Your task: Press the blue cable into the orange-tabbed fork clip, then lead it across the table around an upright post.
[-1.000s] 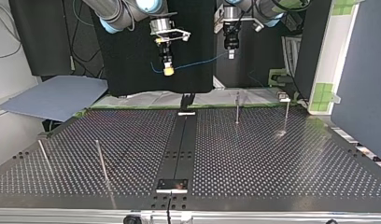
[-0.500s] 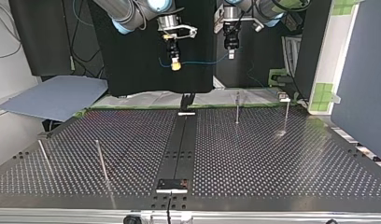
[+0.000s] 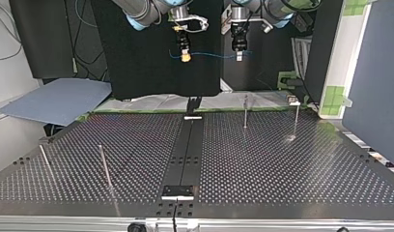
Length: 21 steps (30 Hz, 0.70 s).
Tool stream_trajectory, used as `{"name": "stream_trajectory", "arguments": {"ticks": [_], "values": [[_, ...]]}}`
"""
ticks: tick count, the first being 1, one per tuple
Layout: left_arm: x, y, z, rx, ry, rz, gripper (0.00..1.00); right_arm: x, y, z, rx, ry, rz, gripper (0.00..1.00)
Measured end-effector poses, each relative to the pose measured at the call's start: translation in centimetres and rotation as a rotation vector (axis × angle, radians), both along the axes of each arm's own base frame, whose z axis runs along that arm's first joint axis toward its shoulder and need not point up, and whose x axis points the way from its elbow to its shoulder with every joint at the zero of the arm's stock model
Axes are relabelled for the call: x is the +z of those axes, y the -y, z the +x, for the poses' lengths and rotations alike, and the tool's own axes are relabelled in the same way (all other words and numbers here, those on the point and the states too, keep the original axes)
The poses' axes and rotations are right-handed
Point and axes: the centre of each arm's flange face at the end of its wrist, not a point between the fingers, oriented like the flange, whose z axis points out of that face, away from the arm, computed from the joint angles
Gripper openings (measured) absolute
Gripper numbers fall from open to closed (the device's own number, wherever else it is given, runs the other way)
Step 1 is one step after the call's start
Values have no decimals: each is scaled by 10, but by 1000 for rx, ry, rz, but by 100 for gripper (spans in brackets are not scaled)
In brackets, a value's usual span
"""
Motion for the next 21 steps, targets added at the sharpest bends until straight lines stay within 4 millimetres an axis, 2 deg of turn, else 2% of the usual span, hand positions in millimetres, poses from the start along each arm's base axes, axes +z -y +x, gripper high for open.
{"name": "stream_trajectory", "arguments": {"ticks": [3, 8, 18, 21], "values": [[6, 0, 7, -3, 5, 6, 1, 4, 4, -2, -18, 9, 0, 0], [18, -2, 14, -8, 9, -18, 1, 25, 13, 0, -63, 71, -15, 0], [39, -27, 8, 44, 44, -103, 1, 71, 32, 8, -52, 223, -36, 0], [39, -33, 12, 45, 60, -126, 1, 75, 36, 12, -33, 243, -40, 0]]}}
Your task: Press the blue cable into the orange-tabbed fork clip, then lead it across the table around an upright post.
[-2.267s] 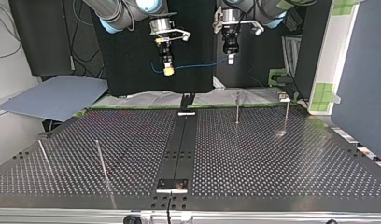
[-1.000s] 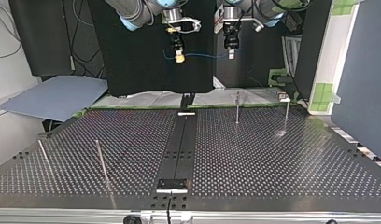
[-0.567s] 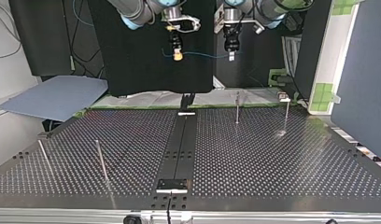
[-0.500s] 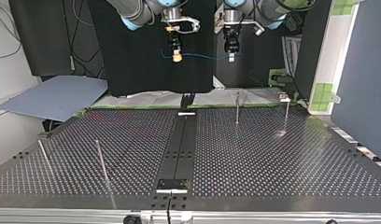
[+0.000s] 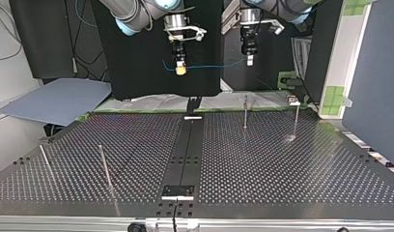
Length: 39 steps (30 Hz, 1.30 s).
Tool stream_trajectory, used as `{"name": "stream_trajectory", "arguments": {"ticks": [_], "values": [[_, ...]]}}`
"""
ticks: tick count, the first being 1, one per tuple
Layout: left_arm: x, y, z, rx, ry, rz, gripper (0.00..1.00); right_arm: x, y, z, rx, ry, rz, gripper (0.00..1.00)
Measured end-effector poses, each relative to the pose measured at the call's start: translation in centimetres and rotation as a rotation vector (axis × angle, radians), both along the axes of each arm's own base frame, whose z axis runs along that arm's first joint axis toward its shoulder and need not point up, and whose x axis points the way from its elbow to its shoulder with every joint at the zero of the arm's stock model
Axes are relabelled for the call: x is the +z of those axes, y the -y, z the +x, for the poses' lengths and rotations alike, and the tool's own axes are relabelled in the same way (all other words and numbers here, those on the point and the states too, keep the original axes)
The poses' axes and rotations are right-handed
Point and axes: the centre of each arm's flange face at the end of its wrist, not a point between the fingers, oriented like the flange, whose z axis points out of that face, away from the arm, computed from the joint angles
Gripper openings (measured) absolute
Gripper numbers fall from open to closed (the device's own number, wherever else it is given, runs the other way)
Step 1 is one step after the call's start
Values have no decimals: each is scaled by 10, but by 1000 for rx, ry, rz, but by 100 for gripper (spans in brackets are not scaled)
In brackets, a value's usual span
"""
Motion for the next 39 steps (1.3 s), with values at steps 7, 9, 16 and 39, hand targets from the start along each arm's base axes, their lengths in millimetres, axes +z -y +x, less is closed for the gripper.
{"name": "stream_trajectory", "arguments": {"ticks": [7, 9, 16, 39], "values": [[-2, -5, 9, 9, 39, 1, 1, -21, 2, 7, 48, 22, 8, 0], [-1, -7, 13, 20, 54, 2, 1, -27, 5, 9, 54, 30, 7, 0], [-11, -9, 25, 35, 55, 6, 1, -44, 21, 22, 73, 58, -11, 0], [-67, -18, 81, 73, 39, -43, 1, -122, 81, 43, 73, -39, 92, 0]]}}
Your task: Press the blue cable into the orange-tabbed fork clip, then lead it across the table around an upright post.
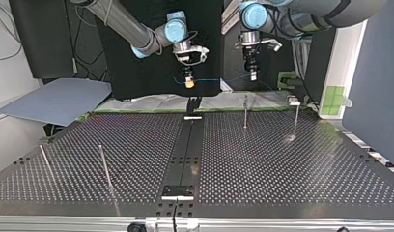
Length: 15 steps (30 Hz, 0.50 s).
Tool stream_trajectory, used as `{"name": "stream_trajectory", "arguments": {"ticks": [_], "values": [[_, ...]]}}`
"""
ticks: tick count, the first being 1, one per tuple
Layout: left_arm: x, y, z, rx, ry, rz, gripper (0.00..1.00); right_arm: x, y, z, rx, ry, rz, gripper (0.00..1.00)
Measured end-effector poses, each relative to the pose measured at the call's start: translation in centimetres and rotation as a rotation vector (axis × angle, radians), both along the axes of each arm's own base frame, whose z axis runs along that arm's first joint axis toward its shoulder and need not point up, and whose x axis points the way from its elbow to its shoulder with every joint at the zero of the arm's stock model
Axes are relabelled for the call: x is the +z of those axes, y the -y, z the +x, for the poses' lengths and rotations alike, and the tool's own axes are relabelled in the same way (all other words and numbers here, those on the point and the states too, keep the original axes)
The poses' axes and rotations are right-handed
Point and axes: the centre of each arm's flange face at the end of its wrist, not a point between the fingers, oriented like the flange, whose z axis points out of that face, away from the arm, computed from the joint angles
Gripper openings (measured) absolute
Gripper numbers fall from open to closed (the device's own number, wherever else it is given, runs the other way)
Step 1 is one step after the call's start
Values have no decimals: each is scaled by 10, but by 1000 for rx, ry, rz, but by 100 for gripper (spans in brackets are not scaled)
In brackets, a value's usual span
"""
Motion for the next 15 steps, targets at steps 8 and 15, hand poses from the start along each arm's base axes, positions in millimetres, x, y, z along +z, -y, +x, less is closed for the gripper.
{"name": "stream_trajectory", "arguments": {"ticks": [8, 15], "values": [[-22, -13, 29, -3, -15, -35, 1, -29, 22, -1, -25, -44, 40, 0], [-25, -31, 47, -2, -11, -63, 1, -52, 39, 3, -37, -67, 52, 0]]}}
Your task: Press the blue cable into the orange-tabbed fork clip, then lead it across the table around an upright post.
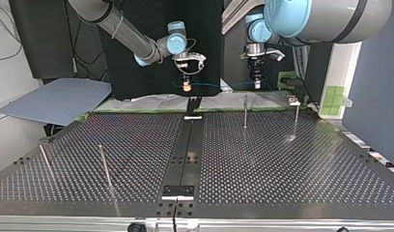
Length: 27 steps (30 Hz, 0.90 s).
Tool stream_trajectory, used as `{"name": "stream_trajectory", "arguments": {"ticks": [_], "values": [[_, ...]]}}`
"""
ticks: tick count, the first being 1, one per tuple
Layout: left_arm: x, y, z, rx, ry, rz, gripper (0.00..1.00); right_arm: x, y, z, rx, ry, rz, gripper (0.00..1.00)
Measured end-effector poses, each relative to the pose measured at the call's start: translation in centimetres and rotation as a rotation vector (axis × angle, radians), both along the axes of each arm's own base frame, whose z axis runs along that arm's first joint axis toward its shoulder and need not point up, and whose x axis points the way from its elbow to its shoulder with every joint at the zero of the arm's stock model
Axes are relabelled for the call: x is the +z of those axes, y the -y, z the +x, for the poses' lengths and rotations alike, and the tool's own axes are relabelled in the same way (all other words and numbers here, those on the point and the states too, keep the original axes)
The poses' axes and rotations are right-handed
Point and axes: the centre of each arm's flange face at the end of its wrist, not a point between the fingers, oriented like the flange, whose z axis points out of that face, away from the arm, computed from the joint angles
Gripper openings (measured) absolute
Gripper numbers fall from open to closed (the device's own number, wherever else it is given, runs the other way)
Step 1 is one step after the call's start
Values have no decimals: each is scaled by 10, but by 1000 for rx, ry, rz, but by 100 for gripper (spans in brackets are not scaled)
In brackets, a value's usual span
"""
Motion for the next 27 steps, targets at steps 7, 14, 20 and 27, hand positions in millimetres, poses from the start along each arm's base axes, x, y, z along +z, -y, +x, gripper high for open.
{"name": "stream_trajectory", "arguments": {"ticks": [7, 14, 20, 27], "values": [[3, -20, 27, 6, 6, -2, 1, 12, 17, 17, 15, 19, -39, 0], [2, -29, 38, 16, -13, 11, 1, 30, 32, 29, 37, 44, -71, 0], [-9, -29, 43, 17, -38, 30, 1, 35, 37, 30, 39, 45, -76, 0], [-35, -29, 48, 17, -82, 28, 1, 33, 39, 26, 39, 17, -72, 0]]}}
